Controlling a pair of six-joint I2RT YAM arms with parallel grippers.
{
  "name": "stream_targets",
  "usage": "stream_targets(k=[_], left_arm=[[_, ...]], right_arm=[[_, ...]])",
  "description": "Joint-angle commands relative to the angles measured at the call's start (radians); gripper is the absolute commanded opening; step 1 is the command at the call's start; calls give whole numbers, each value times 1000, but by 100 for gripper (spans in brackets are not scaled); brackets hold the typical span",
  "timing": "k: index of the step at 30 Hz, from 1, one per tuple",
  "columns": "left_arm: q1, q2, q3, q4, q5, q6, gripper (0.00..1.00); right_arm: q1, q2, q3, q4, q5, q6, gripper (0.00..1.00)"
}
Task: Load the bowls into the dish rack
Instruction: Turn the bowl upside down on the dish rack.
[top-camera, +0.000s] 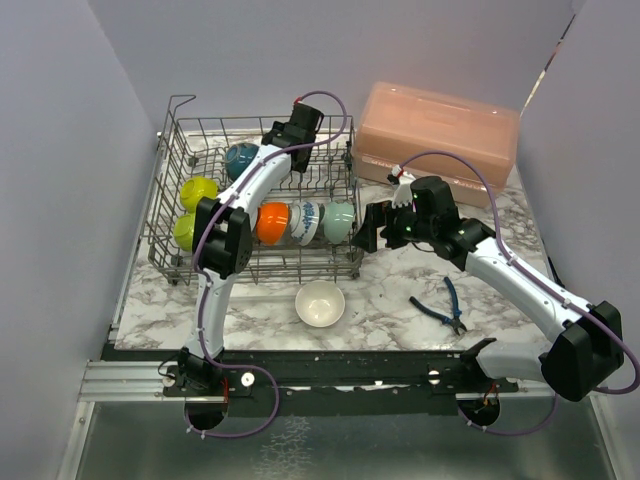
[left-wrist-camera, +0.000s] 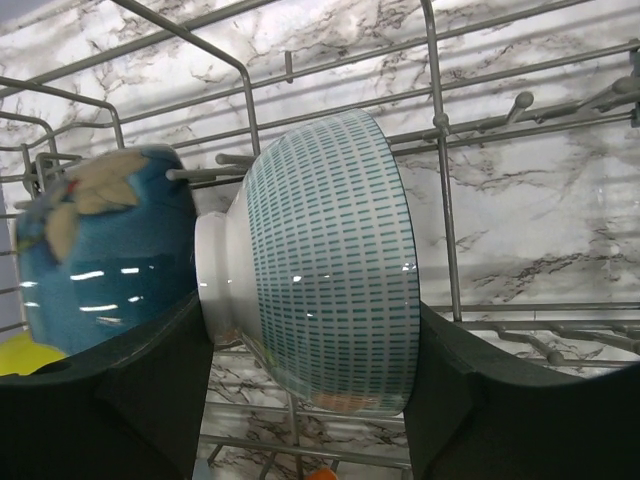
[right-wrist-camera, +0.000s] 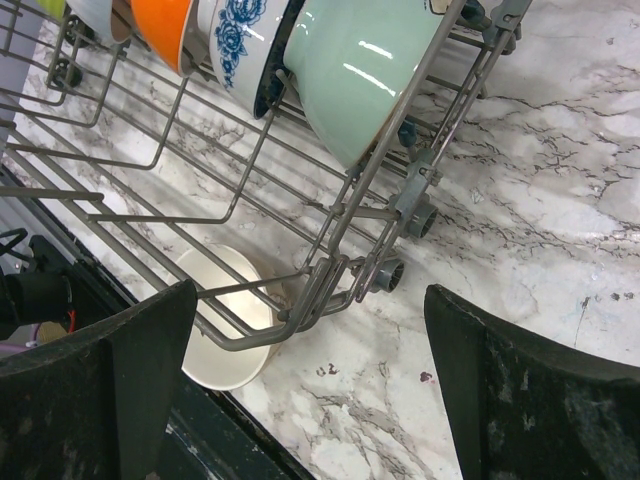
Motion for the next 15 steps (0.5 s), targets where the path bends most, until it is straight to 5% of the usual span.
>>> stream_targets(k=[1, 15], left_arm=[[-26, 70, 39, -88, 31, -24, 0], [-33, 91, 46, -95, 7, -45, 0]], right_arm=[[3, 4, 3, -8, -3, -7, 100], [3, 2, -2, -9, -3, -7, 100]])
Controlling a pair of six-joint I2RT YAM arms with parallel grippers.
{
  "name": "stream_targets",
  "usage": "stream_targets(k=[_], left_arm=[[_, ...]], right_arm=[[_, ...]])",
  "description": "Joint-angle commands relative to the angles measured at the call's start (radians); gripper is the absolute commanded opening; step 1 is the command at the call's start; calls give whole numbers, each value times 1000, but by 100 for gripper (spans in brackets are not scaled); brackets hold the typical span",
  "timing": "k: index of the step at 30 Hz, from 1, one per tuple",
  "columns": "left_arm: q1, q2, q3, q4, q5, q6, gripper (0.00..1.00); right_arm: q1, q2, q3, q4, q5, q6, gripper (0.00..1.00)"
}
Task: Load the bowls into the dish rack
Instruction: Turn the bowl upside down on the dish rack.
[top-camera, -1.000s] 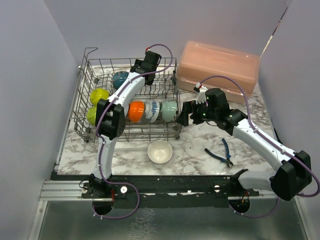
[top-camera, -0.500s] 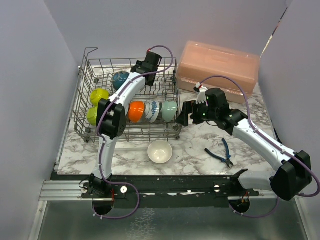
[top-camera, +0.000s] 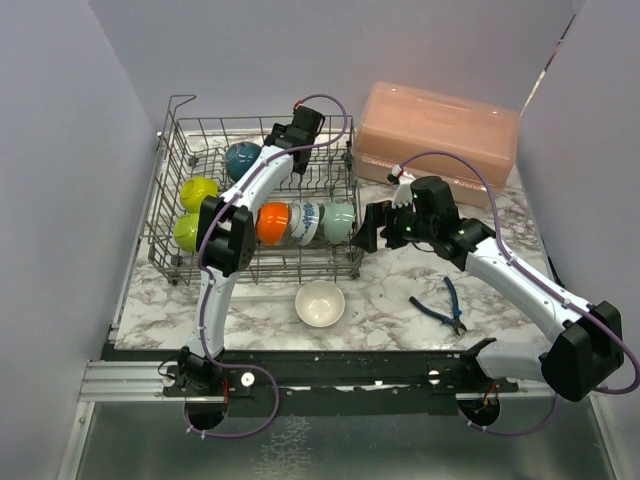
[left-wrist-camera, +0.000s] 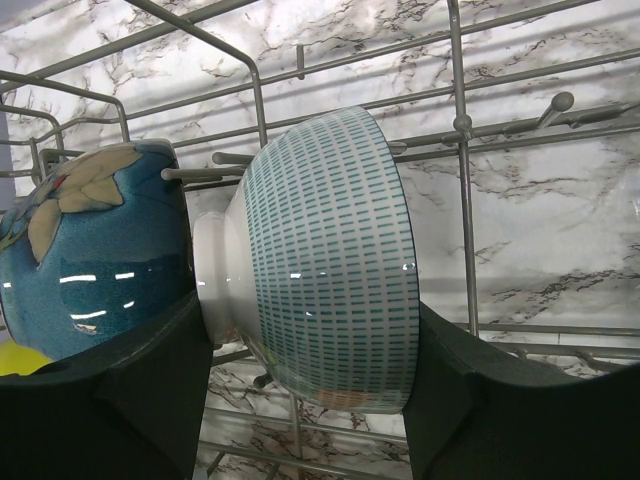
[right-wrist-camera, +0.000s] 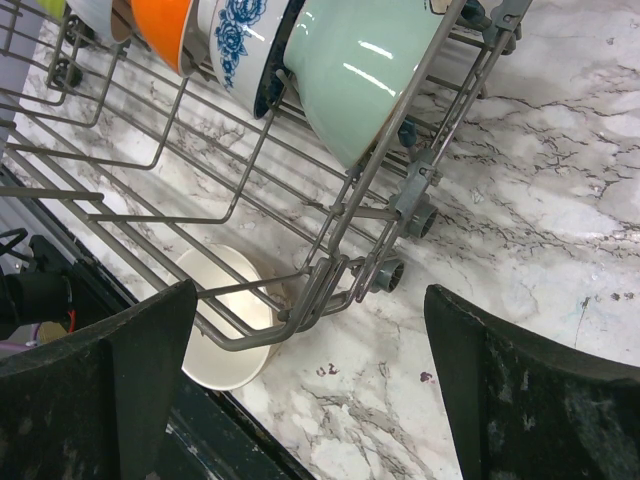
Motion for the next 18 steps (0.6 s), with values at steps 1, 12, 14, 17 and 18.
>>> stream_targets(k=[1, 12, 14, 17, 18], left_arm=[[-20, 41, 18, -78, 63, -49, 0], [17, 39, 8, -86, 140, -65, 19], [19, 37, 8, -86, 146, -62, 32], [19, 27, 10, -87, 174, -66, 44], [19, 23, 11, -87, 185, -66, 48]], right_arm=[[3, 2, -3, -7, -3, -7, 100], [3, 2, -4, -6, -4, -6, 100], [4, 3, -4, -3, -6, -6, 100], [3, 5, -3, -3, -9, -6, 100], [3, 4, -2, -3, -11, -4, 100]])
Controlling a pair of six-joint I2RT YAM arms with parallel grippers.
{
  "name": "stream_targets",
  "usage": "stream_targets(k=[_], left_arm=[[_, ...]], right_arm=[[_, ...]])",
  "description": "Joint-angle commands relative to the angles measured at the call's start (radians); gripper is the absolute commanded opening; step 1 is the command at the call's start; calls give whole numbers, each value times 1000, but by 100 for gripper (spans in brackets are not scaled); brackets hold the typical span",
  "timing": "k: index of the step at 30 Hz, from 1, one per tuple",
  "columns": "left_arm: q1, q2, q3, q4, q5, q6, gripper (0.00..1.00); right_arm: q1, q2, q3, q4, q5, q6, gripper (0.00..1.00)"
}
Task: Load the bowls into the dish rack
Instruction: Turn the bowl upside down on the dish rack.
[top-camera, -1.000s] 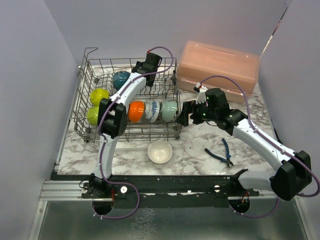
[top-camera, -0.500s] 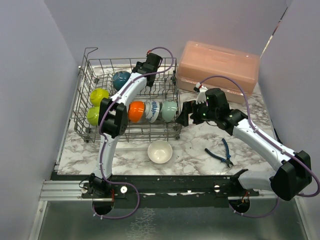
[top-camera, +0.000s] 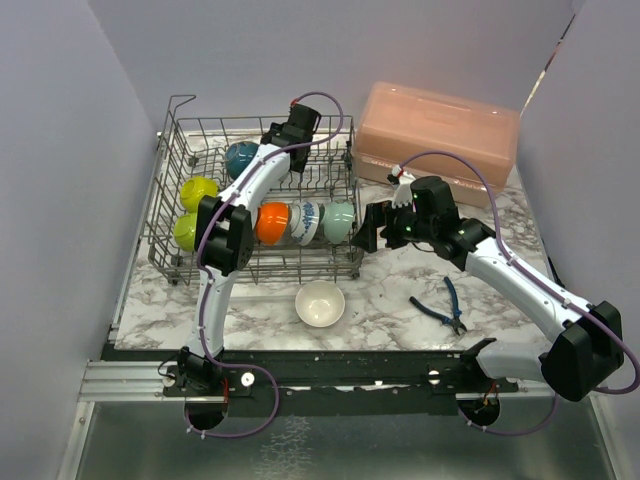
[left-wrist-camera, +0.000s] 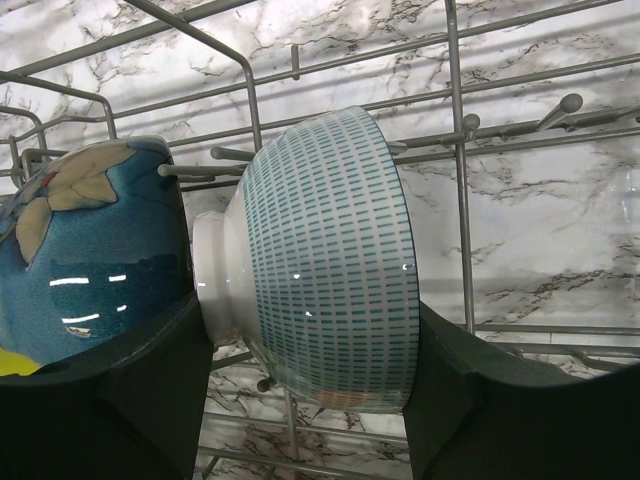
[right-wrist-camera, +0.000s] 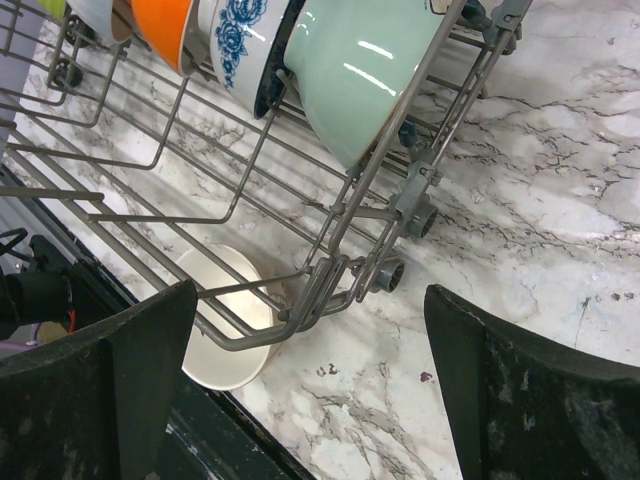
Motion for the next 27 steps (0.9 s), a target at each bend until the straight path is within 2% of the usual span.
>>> stream_targets(k=[1, 8, 14, 27], left_arm=[[1, 14, -1, -78, 149, -49, 52], [1, -23, 10, -79, 187, -53, 80], [1, -61, 27, -79, 239, -61, 93], [0, -151, 35, -85, 273, -80, 96]], right_arm=[[3, 3, -2, -4, -11, -5, 100], [3, -4, -1, -7, -12, -6, 100], [5, -9, -8, 2, -16, -5, 100], [4, -12, -8, 3, -23, -6, 100]])
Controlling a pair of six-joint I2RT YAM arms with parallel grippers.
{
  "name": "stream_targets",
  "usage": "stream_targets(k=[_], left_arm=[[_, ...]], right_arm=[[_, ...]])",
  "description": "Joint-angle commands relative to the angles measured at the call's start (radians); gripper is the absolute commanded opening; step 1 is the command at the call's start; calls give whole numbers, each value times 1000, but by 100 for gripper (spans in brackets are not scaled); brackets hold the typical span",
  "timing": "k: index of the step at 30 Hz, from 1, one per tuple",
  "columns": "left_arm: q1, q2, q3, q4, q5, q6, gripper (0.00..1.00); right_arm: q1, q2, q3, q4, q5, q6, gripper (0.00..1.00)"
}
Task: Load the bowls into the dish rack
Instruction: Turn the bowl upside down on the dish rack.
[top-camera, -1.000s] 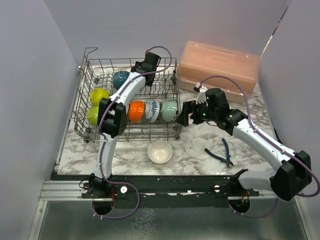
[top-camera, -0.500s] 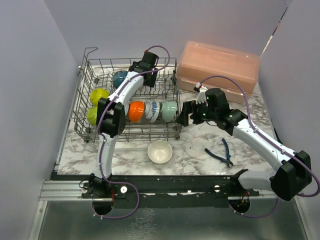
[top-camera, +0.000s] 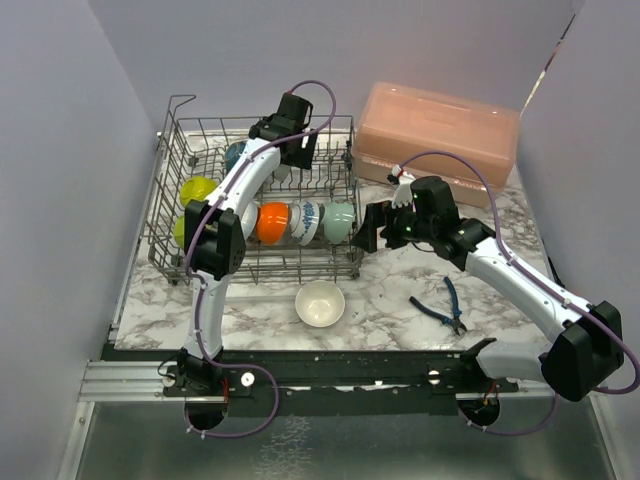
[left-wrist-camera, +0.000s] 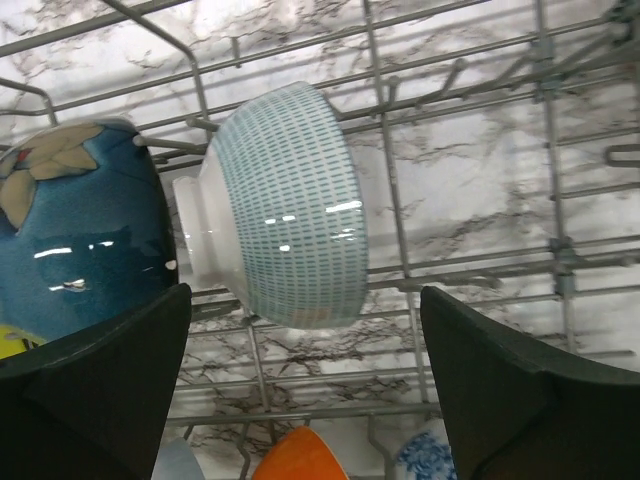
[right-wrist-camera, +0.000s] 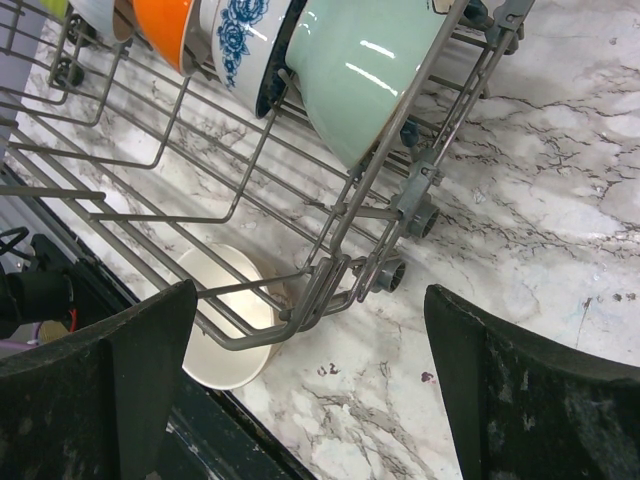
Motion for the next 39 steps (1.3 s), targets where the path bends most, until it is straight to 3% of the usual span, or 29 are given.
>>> stream_targets(k=[1, 19, 28, 39], left_arm=[[-21, -72, 33, -12, 84, -34, 96], [-11, 28, 119, -2, 26, -42, 75], [9, 88, 83, -4, 24, -41, 57], [23, 93, 27, -3, 6, -41, 57]], right_arm=[[4, -12, -10, 3, -21, -6, 100], [3, 0, -3, -3, -20, -12, 100], [3, 0, 3, -13, -7, -15, 100], [3, 3, 5, -16, -6, -19, 100]])
